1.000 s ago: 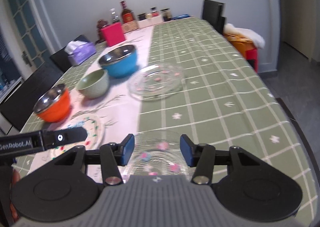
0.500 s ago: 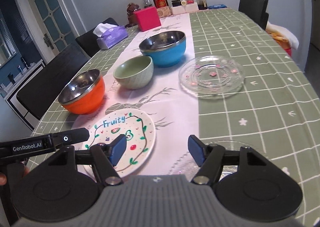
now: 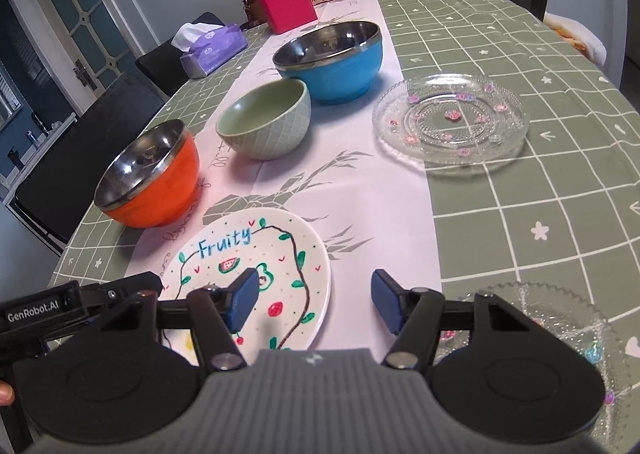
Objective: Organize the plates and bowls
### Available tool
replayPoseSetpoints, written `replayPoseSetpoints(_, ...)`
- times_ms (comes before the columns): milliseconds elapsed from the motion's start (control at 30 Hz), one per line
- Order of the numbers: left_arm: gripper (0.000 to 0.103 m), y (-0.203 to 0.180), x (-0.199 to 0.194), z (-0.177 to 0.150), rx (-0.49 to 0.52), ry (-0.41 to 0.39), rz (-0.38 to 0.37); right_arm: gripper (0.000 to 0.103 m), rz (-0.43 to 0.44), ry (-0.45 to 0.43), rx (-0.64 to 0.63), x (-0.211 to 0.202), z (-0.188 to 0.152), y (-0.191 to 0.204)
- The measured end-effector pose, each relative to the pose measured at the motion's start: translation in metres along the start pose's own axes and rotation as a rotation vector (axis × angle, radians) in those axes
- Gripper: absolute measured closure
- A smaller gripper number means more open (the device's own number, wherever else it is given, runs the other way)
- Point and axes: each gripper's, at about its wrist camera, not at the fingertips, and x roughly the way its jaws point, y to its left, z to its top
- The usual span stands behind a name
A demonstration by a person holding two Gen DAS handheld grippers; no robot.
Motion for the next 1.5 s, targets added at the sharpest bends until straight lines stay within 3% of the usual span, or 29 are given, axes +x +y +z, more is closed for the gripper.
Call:
replayPoseSetpoints(167, 0.045, 0.008, 0.004, -0.001, -0.048, 0.012, -0.030, 0.057, 0.017, 0.017, 0.032, 0.006, -0.001, -0.007)
replayPoseSetpoints(300, 0.067, 0.012, 0.007, 0.000, -0.071, 0.028, -0.046, 0.067, 0.043, 0.029, 0.062, 0.008, 0.000, -0.011)
replayPoseSetpoints(367, 0.072, 0.013, 0.009, 0.000, -0.077, 0.033, -0.055, 0.077, 0.066, 0.036, 0.076, 0.010, -0.001, -0.013)
replayPoseSetpoints(533, 0.086, 0.013, 0.010, -0.001, -0.080, 0.038, -0.054, 0.085, 0.080, 0.040, 0.101, 0.010, -0.002, -0.016)
replayPoseSetpoints(667, 0.088, 0.013, 0.010, -0.001, -0.088, 0.036, -0.047, 0.092, 0.084, 0.037, 0.124, 0.011, -0.003, -0.020)
replayPoseSetpoints(1067, 0.089, 0.005, 0.006, -0.002, -0.062, 0.021, -0.015, 0.095, 0.083, 0.012, 0.115, 0.004, -0.003, -0.018)
replayPoseSetpoints(1500, 0.089, -0.029, -0.016, 0.001, -0.009, -0.006, -0.071, 0.095, 0.080, -0.032, 0.170, -0.038, -0.006, -0.029)
